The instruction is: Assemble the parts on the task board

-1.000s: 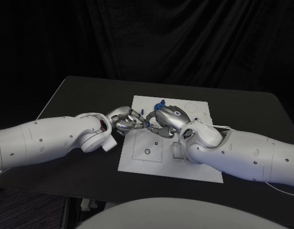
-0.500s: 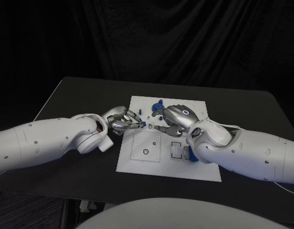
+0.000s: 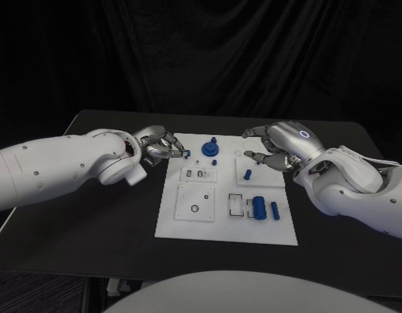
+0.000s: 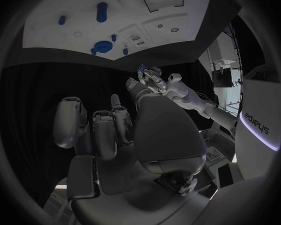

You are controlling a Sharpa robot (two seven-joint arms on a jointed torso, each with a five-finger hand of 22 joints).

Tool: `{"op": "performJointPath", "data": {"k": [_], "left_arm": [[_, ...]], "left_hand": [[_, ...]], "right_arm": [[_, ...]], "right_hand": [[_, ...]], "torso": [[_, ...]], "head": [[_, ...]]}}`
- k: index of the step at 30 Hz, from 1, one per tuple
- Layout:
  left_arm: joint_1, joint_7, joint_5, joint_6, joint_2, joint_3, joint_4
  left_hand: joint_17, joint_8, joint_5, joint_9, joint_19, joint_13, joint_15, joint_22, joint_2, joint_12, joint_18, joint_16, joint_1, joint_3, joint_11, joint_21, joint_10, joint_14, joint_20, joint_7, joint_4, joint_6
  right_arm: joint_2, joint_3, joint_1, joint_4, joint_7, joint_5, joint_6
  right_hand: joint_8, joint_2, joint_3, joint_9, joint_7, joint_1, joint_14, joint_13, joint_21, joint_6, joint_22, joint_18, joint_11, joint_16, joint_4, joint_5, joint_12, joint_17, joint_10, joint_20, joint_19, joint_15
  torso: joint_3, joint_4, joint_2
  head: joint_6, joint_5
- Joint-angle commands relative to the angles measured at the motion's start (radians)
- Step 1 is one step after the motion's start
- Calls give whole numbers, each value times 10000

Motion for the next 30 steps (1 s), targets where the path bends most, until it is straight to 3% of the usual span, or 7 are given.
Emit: {"op": "performJointPath", "data": {"k": [1, 2, 6, 12, 19, 20, 30], "left_arm": [[348, -1935, -1464, 1744, 295, 13, -137], [507, -2280, -1625, 2138, 477, 13, -249], [798, -3089, -1877, 2979, 1048, 13, -665], [970, -4397, -2025, 4081, 2006, 12, -1439], [979, -5278, -2064, 4363, 2715, 11, -1943], [975, -5364, -2067, 4325, 2788, 11, -1995], [838, -5549, -2073, 3957, 3242, 11, -2478]], "left_hand": [[2635, 1248, -416, 1308, 248, 2628, -93, 2032, -5, -42, -99, 27, -81, 146, -78, -33, 1063, 1039, -113, -364, -23, 265], [2635, 1223, -774, 1293, 252, 2628, -102, 2030, -2, -42, -99, 27, -106, 246, -89, -42, 1063, 1039, -125, -375, -30, 277], [2635, 1189, -880, 1275, 254, 2628, -104, 2029, 13, -42, -98, 27, -174, 320, -86, -51, 1063, 1039, -131, -365, -9, 270], [2635, 1097, -1062, 1236, 190, 2628, -98, 1973, 72, -42, -68, 27, -319, 441, -70, -173, 1063, 1039, -130, -340, 4, 209], [2635, 990, -1236, 1184, 136, 2628, -94, 1919, 100, -42, -39, 27, -428, 567, -62, -292, 1063, 1039, -128, -329, -111, 211], [2635, 988, -1237, 1183, 143, 2628, -96, 1922, 105, -42, -41, 27, -440, 579, -63, -285, 1063, 1039, -129, -330, -120, 226], [2635, 880, -1032, 1138, 218, 2628, -137, 1941, 112, -42, -58, 27, -792, 845, -100, -255, 1063, 1039, -169, -365, -312, 481]], "right_arm": [[-376, -8, 75, 342, -247, -25, -292], [-588, -13, 98, 478, -305, -25, -288], [-1065, -21, 134, 711, -348, 19, -333], [-1537, -28, 151, 737, -315, 325, -377], [-2004, -32, 9, 734, -245, 739, -358], [-2063, -32, -29, 736, -232, 816, -353], [-2280, -34, -219, 713, -215, 1099, -310]], "right_hand": [[48, 17, 19, -18, 0, 122, 482, 590, 32, 84, 1721, 138, -19, -47, 78, 6, -26, 1755, 23, -26, 6, -3], [78, 23, 13, -32, 1, 125, 458, 549, 16, 162, 1717, 140, -19, -73, 121, 3, -52, 1717, -16, -27, 1, -4], [144, 26, -3, -67, -9, 127, 456, 524, 42, 341, 1731, 131, -29, -83, 233, -8, -72, 1706, -21, -35, 35, -11], [219, 30, -2, -148, -34, 203, 430, 393, 42, 606, 1737, 127, -54, -131, 403, -8, -151, 1637, -93, -59, 70, -41], [214, 6, 14, -245, -31, 300, 332, 74, -158, 710, 1672, 168, -51, -259, 549, 3, -380, 1470, -351, -69, -32, -45], [212, 5, 16, -256, -28, 309, 320, 47, -180, 718, 1666, 172, -48, -275, 565, 4, -400, 1449, -371, -69, -44, -44], [205, 7, 38, -311, -15, 377, 285, -49, -284, 766, 1634, 191, -31, -329, 644, 40, -477, 1385, -430, -65, -92, -34]], "torso": [[96, -161, -81], [125, -208, -101], [156, -242, -139], [248, -351, -201], [413, -402, -251], [460, -404, -275], [592, -393, -296]], "head": [[-1, -27], [-1, -10], [-1, -108], [-1, -127], [-1, -242], [-1, -247], [-1, -172]]}}
